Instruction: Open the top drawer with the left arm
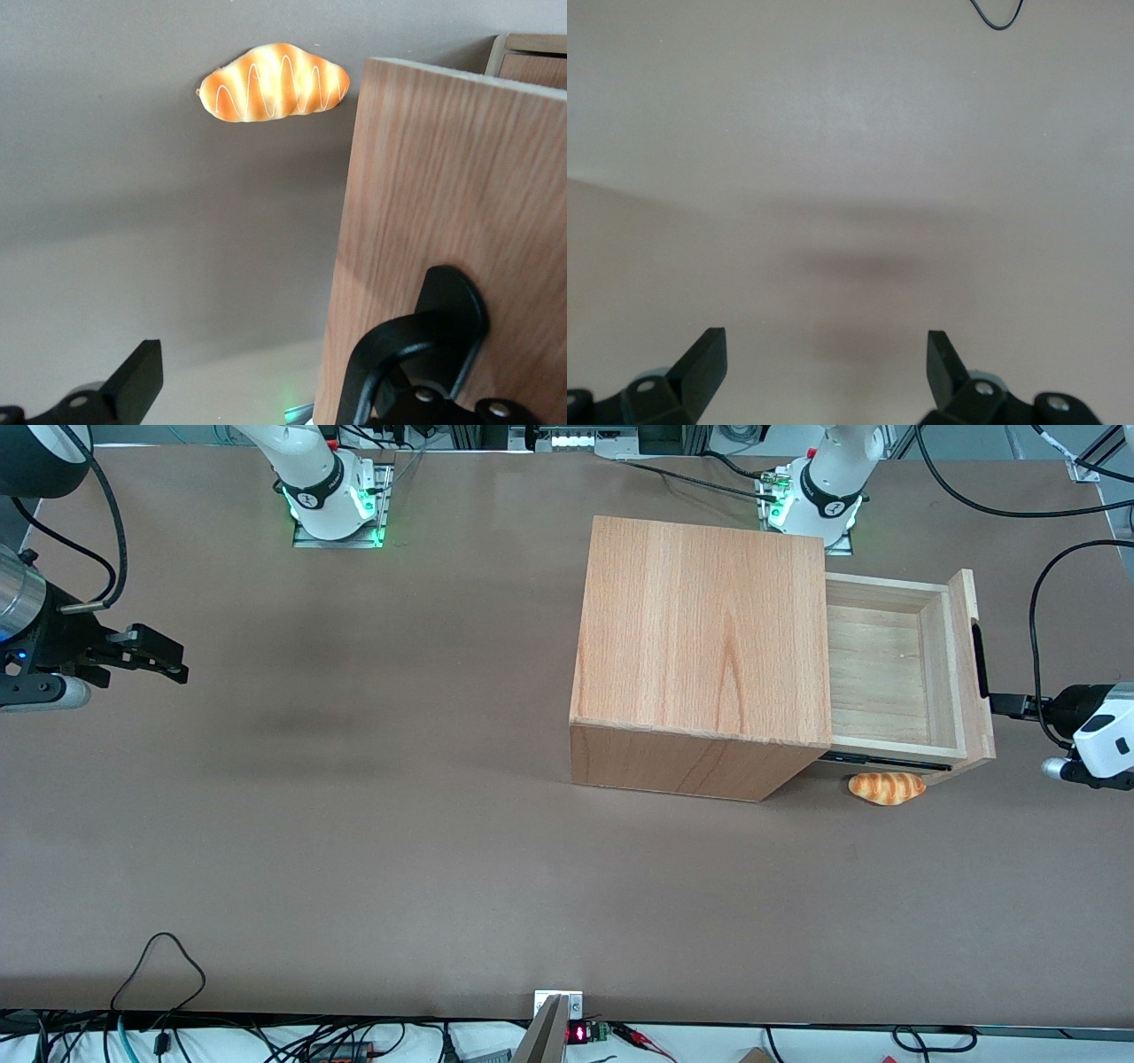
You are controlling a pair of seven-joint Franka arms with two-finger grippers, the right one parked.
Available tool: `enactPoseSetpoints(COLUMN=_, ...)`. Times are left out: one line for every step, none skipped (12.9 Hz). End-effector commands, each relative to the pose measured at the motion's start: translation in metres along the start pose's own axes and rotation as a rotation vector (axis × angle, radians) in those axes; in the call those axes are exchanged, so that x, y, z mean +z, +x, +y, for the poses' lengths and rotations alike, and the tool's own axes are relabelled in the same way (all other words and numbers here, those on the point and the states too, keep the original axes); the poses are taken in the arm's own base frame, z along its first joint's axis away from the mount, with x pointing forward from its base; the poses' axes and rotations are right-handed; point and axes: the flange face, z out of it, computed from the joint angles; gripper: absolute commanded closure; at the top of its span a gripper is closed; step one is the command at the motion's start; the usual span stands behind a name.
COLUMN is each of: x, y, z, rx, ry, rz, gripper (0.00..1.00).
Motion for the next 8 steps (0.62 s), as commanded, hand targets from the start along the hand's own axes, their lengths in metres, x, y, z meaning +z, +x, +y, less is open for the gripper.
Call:
enactPoseSetpoints(x=-0.004, y=0.008, z=0.002, rx=0.007, ry=-0.036, rz=-0.003, gripper=0.0)
enactPoseSetpoints(x=-0.012, y=0.004, z=0.002, rx=0.007, ry=-0.04, rz=-0.003, gripper=0.0)
enactPoseSetpoints(x=-0.02, y=0.001, z=0.004, rx=0.007, ry=-0.042, rz=-0.009, gripper=0.0)
enactPoseSetpoints(x=-0.022, y=-0.001, z=0.005, rx=0.008, ry=-0.048, rz=-0.02, gripper=0.0)
enactPoseSetpoints(x=-0.023, y=-0.001, z=0.006, rx=0.01, ry=-0.048, rz=-0.02, gripper=0.0)
enactPoseSetpoints(x=-0.023, y=-0.002, z=0.007, rx=0.01, ry=-0.048, rz=-0.02, gripper=0.0)
enactPoseSetpoints(x=-0.023, y=-0.002, z=0.005, rx=0.007, ry=-0.049, rz=-0.021, gripper=0.0)
enactPoseSetpoints(x=-0.025, y=-0.004, z=0.006, rx=0.008, ry=-0.049, rz=-0.027, gripper=0.0)
